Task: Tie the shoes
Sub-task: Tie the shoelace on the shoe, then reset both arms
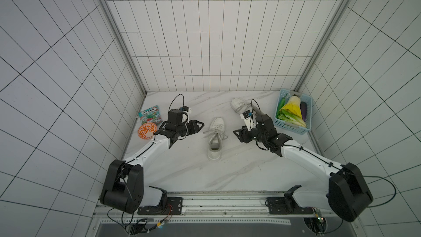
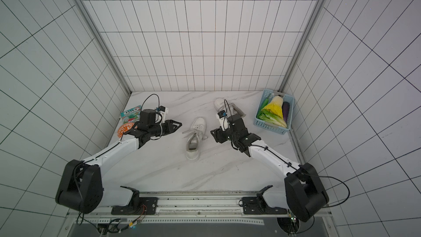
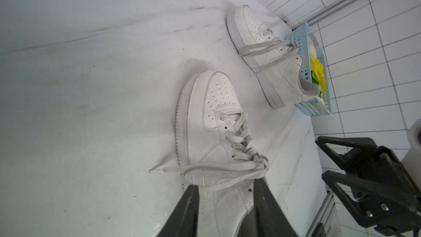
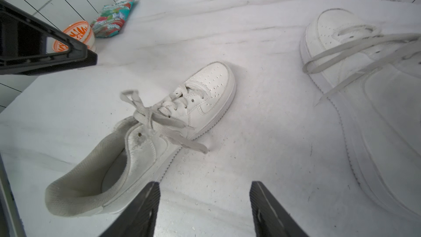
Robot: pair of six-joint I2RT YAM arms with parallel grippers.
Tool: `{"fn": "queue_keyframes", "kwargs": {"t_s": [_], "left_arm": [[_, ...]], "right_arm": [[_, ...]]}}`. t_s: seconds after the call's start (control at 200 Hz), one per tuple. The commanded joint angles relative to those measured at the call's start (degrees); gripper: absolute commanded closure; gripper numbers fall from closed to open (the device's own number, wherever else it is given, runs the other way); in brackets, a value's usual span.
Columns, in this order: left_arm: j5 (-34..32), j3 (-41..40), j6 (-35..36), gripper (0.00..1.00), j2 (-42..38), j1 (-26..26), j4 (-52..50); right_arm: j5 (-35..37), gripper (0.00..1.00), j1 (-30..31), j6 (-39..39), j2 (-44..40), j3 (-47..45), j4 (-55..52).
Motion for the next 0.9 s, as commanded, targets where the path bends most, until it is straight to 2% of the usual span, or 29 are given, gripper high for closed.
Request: {"fn": "queue_keyframes", "kwargs": {"t_s": [0.0,0.105,0.195,0.34,0.41,0.505,0.685,0.795,0.9], "left_arm": [[-1.3,0.7,0.8,0.50,-4.4,1.8,-0.9],[-3.4,-0.3,0.9,0.42,-10.5,3.8,-1.9],[-7.8,-1.9,0.8,0.36,-17.0,5.1,-2.4],[-20.7,-6.6,0.9,0.15,-28.8,7.4,-1.4],[-27.4,-9.7,1.0,0.02,-33.6,9.1,-0.2],[-35.0,-13.0,0.9,0.02,-38.0,12.5,-0.1],[-46.6,-18.2,0.1,0.02,-38.8,17.3,0.9],[-53.6,-22.5,0.5,0.01,-38.0,18.3,4.2],[-56.6,-26.3,2.7,0.02,-37.0,19.0,9.0]], "right_arm": [[-0.5,0.26,-1.1,0.9,-5.6,-0.5,-2.1],[5.6,0.20,-1.7,1.1,-12.1,0.4,-5.7],[15.2,0.13,-2.4,2.8,-18.5,0.2,-8.3],[29.9,0.00,-4.6,4.4,-27.9,-3.7,-9.0],[37.6,0.01,-7.0,6.1,-32.1,-6.7,-8.1],[43.5,0.01,-11.8,7.9,-36.3,-11.0,-6.4],[48.6,0.01,-20.9,9.3,-36.5,-18.5,-5.0],[48.3,0.01,-25.1,6.6,-32.0,-22.6,-0.4],[44.4,0.01,-27.7,4.3,-25.9,-27.3,9.9]]}}
